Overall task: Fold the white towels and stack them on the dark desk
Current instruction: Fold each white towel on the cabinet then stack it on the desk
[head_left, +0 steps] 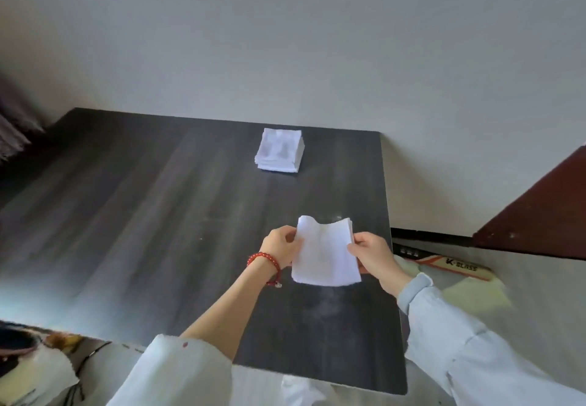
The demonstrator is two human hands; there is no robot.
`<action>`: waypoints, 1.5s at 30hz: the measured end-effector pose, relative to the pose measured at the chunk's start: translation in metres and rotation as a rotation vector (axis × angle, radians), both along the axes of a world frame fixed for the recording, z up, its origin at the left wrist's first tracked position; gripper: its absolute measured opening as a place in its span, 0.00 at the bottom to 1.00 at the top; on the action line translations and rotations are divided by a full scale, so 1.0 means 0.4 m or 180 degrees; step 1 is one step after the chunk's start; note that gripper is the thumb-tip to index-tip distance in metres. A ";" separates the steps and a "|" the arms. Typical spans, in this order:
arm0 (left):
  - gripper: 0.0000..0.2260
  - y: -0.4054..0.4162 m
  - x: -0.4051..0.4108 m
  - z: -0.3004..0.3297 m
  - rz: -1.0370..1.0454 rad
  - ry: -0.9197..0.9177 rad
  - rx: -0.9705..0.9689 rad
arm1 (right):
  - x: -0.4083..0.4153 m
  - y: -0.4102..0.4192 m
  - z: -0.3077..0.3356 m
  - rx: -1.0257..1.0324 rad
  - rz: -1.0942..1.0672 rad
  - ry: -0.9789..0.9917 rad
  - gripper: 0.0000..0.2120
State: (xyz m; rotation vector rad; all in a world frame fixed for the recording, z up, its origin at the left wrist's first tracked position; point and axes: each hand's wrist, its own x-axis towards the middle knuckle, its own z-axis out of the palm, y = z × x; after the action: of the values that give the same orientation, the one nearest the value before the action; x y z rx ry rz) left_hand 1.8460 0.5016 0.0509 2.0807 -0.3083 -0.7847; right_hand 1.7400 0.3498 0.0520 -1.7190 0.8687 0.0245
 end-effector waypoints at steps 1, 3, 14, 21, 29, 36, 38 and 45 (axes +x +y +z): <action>0.08 -0.042 0.057 -0.006 -0.0037 -0.0095 0.0059 | 0.049 -0.032 -0.008 -0.0096 -0.0079 -0.0022 0.06; 0.10 -0.129 0.171 -0.018 -0.0096 -0.0323 0.0187 | 0.153 -0.102 -0.022 -0.0291 -0.0245 -0.0102 0.06; 0.09 -0.514 0.614 -0.173 -0.0502 -0.1108 0.0562 | 0.617 -0.439 -0.191 -0.1117 -0.0490 -0.0043 0.11; 0.28 -0.562 0.617 -0.253 -0.1514 -0.2238 0.1310 | 0.644 -0.453 -0.307 -0.2619 -0.0162 0.0603 0.22; 0.24 -0.542 0.597 -0.273 -0.2284 -0.2165 0.1738 | 0.607 -0.419 -0.332 -0.2874 0.1170 0.1064 0.23; 0.20 -0.449 0.524 -0.049 -0.1549 -0.2034 0.0713 | 0.520 -0.364 -0.091 -0.1978 0.0371 0.0175 0.16; 0.19 -0.401 0.473 0.020 -0.1430 -0.2062 0.0502 | 0.454 -0.334 -0.012 -0.1516 0.0402 0.0106 0.16; 0.16 -0.265 0.120 0.164 -0.1507 -0.1994 -0.0282 | 0.019 -0.180 0.148 -0.1294 -0.0132 -0.0087 0.14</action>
State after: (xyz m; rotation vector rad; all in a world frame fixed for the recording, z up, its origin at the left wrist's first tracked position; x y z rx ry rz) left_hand 1.8939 0.3955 0.1166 2.1486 -1.1866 -0.3420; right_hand 1.7478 0.2778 0.1113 -2.0717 0.9337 -0.2165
